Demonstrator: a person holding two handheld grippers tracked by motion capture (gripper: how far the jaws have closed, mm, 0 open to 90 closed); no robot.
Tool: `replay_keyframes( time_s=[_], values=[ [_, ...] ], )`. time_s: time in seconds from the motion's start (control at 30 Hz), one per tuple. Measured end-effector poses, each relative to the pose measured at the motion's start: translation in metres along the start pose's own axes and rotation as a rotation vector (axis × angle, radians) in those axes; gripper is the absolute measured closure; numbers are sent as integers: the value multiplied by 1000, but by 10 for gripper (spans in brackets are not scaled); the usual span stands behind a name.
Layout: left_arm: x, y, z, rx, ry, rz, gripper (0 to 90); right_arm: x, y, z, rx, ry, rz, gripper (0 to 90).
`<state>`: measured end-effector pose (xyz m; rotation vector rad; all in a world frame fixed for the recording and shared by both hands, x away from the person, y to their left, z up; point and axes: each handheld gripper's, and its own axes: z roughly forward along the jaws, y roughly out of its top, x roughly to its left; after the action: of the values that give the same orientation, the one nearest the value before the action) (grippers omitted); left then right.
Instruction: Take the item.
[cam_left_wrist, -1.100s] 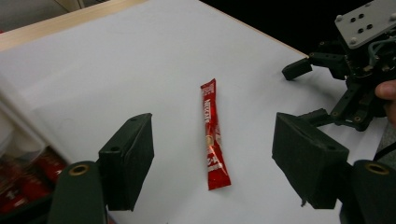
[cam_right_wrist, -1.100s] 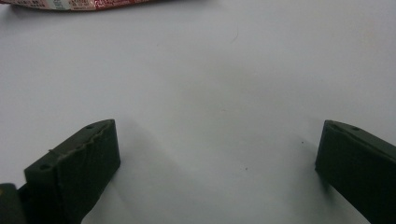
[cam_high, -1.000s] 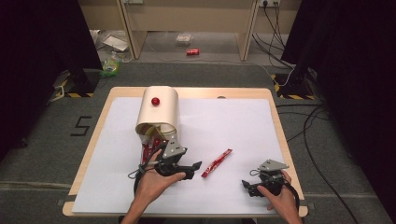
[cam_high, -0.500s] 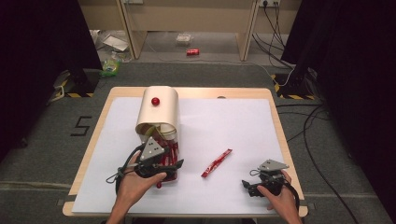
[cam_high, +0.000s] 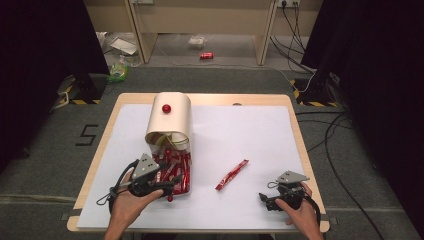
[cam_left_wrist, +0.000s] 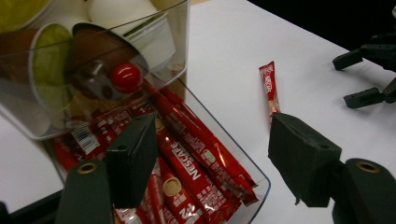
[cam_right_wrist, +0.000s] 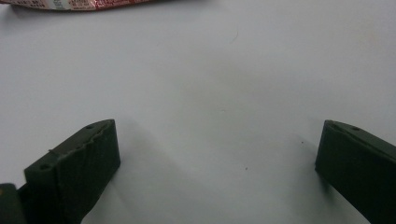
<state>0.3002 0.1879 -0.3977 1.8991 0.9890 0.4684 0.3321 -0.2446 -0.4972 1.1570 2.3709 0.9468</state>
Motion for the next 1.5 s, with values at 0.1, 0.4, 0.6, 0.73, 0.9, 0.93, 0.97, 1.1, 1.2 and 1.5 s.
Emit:
replay_keyframes(
  time_s=[0.1,0.4,0.6,0.73,0.9,0.93,0.97,1.1,1.2,1.5],
  values=[
    [3,-4,-6,-7,17,14,323,0,0,0,0,0,0,3],
    [14,-23,-18,-12,60,0,322,0,0,0,0,1,1,3],
    [19,-34,-26,-12,86,-5,322,0,0,0,0,0,0,3],
    [21,-40,-30,-23,99,-17,322,0,0,0,1,-1,0,3],
    [22,-45,-31,-20,107,-23,320,0,0,0,1,-1,1,3],
    [23,-45,-32,-21,108,-24,320,0,0,0,1,-1,0,3],
    [23,-46,-32,-21,109,-22,320,0,0,0,1,-1,0,3],
    [24,-50,-34,-20,111,-26,318,0,0,0,1,0,3,3],
    [24,-52,-35,-19,115,-28,317,0,0,0,1,0,1,3],
    [25,-60,-38,-24,121,-42,312,0,0,0,0,0,1,3]
  ],
)
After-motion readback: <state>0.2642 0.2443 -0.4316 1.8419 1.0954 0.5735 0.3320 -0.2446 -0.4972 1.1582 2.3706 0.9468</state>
